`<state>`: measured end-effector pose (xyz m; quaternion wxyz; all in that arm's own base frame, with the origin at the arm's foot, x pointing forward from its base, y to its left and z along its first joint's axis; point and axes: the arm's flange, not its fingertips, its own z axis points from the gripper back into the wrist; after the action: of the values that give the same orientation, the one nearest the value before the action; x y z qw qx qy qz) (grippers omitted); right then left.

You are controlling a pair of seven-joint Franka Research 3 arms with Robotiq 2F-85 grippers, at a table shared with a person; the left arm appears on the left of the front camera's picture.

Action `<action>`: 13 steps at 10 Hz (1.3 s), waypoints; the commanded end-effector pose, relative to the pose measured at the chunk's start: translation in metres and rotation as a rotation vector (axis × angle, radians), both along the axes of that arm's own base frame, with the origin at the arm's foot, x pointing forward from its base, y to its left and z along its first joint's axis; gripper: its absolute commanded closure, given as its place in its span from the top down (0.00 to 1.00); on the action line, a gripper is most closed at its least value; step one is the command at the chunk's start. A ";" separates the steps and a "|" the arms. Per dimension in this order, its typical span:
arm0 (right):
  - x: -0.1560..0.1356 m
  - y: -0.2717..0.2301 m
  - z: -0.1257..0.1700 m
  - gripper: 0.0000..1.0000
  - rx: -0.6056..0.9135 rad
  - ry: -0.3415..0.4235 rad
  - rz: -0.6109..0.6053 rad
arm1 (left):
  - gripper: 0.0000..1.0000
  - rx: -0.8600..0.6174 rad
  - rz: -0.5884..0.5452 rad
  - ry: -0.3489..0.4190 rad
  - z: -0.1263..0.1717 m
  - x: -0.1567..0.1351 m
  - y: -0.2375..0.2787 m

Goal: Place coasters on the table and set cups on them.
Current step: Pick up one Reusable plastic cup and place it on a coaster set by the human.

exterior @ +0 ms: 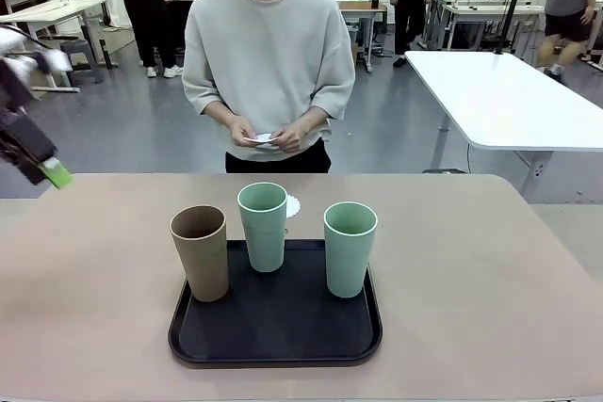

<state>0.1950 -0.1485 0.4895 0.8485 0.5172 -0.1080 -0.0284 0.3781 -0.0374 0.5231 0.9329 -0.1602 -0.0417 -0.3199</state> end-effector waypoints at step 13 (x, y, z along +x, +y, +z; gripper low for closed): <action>0.000 -0.001 -0.001 1.00 0.008 0.002 0.000 | 1.00 0.134 -0.575 -0.048 -0.053 -0.004 -0.044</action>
<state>0.1949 -0.1487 0.4893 0.8484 0.5174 -0.1079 -0.0289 0.3783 -0.1020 0.4719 0.8358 -0.0487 0.0325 -0.5459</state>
